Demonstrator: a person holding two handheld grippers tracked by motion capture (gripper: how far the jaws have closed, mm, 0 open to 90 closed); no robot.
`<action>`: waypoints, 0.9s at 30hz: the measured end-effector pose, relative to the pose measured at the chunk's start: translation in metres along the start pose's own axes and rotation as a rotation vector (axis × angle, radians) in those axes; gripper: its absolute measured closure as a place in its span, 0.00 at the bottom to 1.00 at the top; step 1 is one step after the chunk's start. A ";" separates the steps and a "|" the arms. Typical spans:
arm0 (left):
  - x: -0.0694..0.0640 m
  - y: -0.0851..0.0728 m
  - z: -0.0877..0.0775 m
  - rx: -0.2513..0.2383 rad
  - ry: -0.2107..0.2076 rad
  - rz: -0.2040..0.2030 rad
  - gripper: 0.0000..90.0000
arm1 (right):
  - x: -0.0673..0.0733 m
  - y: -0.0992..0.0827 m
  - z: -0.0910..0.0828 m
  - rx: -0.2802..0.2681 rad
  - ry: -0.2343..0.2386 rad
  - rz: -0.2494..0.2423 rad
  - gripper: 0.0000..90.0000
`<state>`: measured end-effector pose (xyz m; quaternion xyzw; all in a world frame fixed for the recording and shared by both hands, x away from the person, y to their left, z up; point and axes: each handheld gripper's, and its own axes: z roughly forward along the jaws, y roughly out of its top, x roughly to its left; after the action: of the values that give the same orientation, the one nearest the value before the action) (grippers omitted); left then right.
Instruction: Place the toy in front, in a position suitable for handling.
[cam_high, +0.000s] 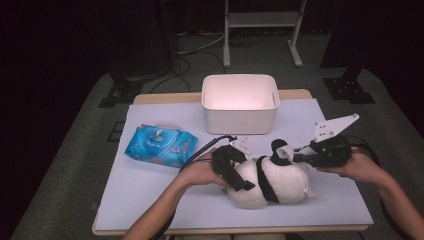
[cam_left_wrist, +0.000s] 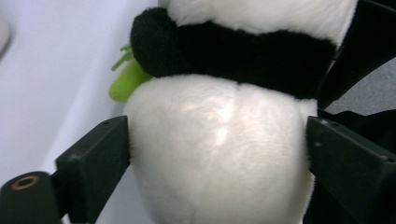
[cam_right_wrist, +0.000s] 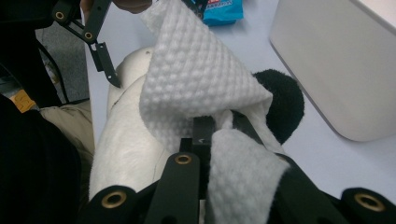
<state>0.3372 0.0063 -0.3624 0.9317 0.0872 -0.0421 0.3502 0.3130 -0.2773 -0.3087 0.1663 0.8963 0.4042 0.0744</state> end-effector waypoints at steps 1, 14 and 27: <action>0.000 0.000 0.002 0.005 -0.009 -0.002 0.07 | 0.000 0.000 0.000 0.001 0.001 -0.002 0.91; 0.000 0.006 0.012 0.032 -0.009 -0.008 0.27 | -0.004 -0.014 -0.001 -0.002 -0.018 0.026 0.91; -0.003 -0.006 -0.023 0.119 0.149 0.035 0.30 | -0.008 -0.012 0.026 -0.013 0.012 0.041 0.90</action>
<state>0.3333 0.0252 -0.3489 0.9528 0.0940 0.0281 0.2873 0.3242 -0.2696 -0.3352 0.1820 0.8906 0.4123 0.0617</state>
